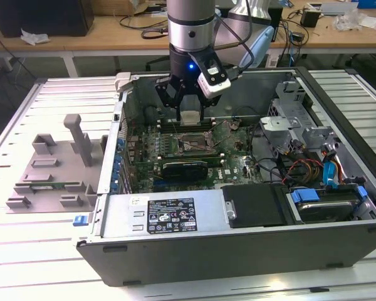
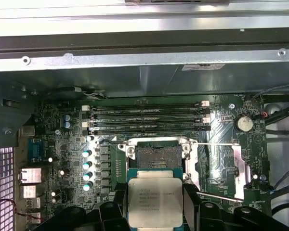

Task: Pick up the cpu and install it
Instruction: 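Pick up the cpu and move it towards the insertion slot, then place the cpu into insertion slot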

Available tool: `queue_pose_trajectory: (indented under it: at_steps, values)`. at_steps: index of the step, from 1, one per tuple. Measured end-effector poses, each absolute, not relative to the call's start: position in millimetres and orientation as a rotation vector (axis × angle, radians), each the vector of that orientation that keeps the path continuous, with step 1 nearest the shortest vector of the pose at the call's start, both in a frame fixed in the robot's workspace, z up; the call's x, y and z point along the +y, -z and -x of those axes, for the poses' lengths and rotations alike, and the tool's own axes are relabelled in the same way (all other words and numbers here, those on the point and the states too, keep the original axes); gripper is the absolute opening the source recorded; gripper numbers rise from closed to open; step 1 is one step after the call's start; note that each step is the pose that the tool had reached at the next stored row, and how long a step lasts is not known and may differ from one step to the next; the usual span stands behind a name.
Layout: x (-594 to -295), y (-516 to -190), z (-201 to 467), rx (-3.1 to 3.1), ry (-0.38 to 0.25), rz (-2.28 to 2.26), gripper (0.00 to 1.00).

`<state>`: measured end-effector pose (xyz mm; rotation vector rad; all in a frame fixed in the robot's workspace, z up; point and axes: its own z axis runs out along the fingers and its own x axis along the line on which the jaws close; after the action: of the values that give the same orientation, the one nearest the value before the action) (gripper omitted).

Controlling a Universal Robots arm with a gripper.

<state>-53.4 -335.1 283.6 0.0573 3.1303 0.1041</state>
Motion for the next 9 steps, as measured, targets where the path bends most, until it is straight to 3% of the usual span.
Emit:
queue_pose_trajectory:
  at_steps: [9]
  values:
    - [-335.1, -283.6, 53.3, 3.13, -0.104, -0.057, 0.55]
